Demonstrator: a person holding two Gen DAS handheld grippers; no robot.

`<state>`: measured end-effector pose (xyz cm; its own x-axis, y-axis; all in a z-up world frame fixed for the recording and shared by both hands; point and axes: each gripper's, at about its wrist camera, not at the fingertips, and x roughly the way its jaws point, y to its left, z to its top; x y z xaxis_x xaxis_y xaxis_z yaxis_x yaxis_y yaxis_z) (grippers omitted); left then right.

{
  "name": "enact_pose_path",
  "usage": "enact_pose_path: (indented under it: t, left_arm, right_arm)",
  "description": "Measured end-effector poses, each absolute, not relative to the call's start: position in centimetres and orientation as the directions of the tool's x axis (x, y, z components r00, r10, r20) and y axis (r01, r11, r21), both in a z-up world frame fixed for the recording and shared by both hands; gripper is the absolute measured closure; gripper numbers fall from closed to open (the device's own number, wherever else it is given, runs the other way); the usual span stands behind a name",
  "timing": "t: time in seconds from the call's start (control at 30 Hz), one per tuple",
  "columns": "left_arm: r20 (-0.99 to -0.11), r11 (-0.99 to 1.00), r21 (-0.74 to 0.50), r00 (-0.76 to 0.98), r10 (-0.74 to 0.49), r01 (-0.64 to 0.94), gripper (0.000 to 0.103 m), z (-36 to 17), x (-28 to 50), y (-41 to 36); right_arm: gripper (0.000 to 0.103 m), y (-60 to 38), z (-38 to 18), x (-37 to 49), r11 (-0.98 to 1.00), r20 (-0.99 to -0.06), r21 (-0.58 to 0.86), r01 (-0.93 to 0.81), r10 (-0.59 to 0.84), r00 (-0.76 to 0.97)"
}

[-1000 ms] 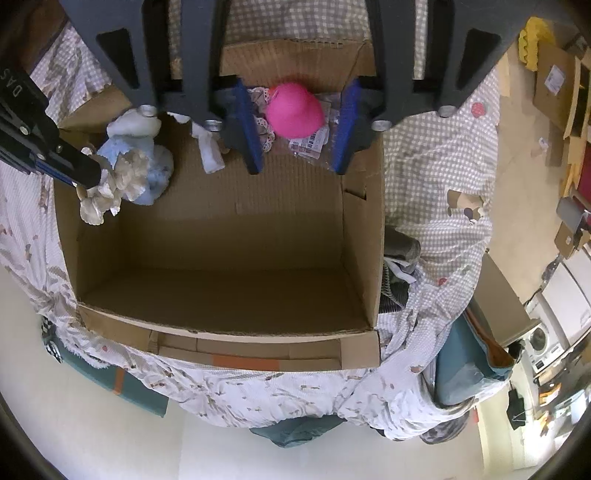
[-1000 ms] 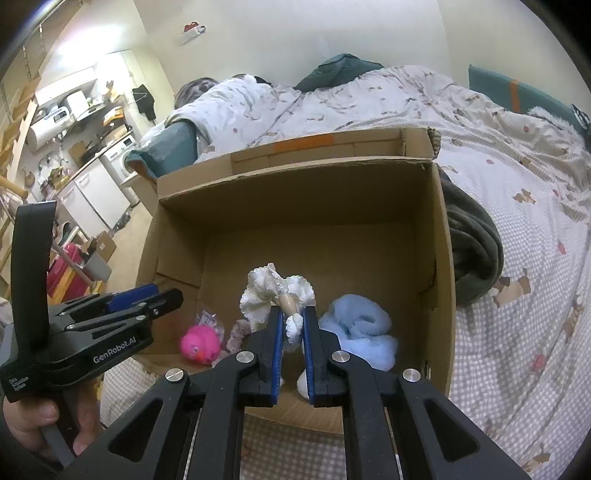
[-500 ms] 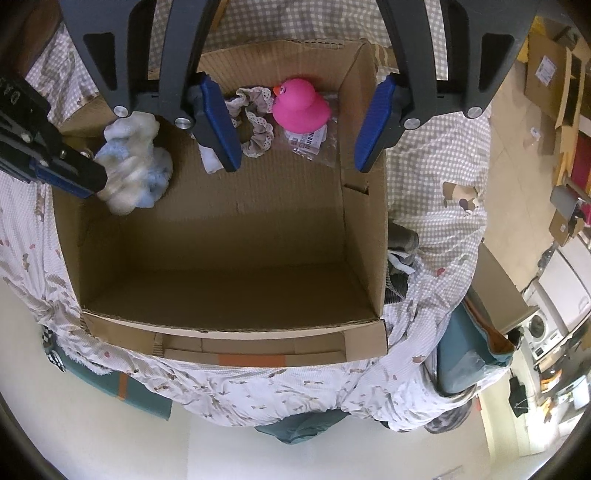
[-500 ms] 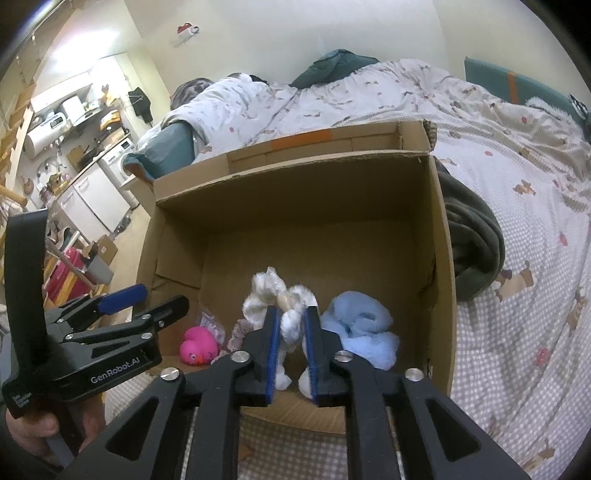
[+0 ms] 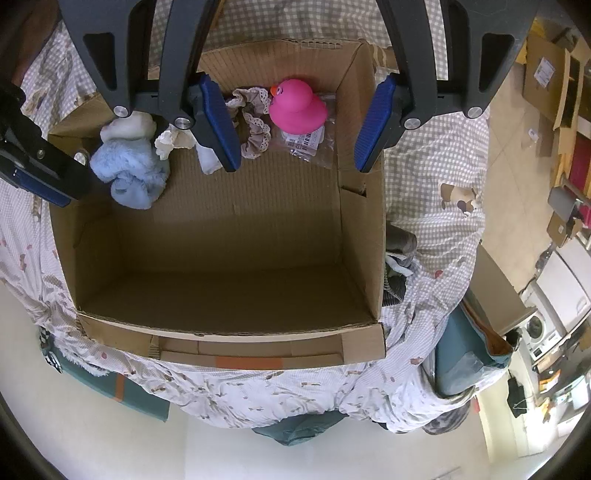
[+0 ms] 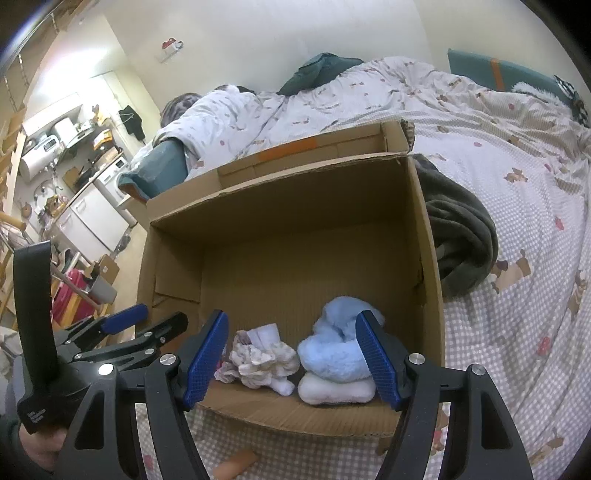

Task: Organize soft objects
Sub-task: 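Lift both grippers out of the box and back over the bed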

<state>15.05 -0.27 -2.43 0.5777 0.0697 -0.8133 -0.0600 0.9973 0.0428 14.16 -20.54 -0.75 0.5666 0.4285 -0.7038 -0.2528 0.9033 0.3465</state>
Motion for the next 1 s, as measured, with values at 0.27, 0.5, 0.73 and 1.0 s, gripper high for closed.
enact_pose_path:
  t: [0.27, 0.5, 0.73, 1.0]
  left_arm:
    - [-0.810, 0.997, 0.039, 0.583, 0.067, -0.061, 0.042, -2.5, 14.7, 0.1]
    - [-0.796, 0.997, 0.047, 0.601, 0.073, -0.058, 0.042, -1.6, 13.2, 0.2]
    - [-0.789, 0.995, 0.032, 0.609, 0.080, -0.089, 0.042, -0.5, 11.4, 1.6]
    - [-0.808, 0.991, 0.006, 0.583, 0.084, -0.135, 0.042, -0.7, 9.0, 2.5]
  right_arm:
    - [0.028, -20.5, -0.8, 13.9, 0.913, -0.717, 0.326, -0.245, 0.408, 0.566]
    - [0.028, -20.6, -0.4, 13.2, 0.920, -0.719, 0.303, -0.248, 0.392, 0.574]
    - [0.028, -20.6, 0.1, 11.6, 0.919, -0.730, 0.286, -0.271, 0.392, 0.560]
    - [0.028, -20.6, -0.3, 8.7, 0.916, -0.752, 0.314, -0.250, 0.401, 0.524]
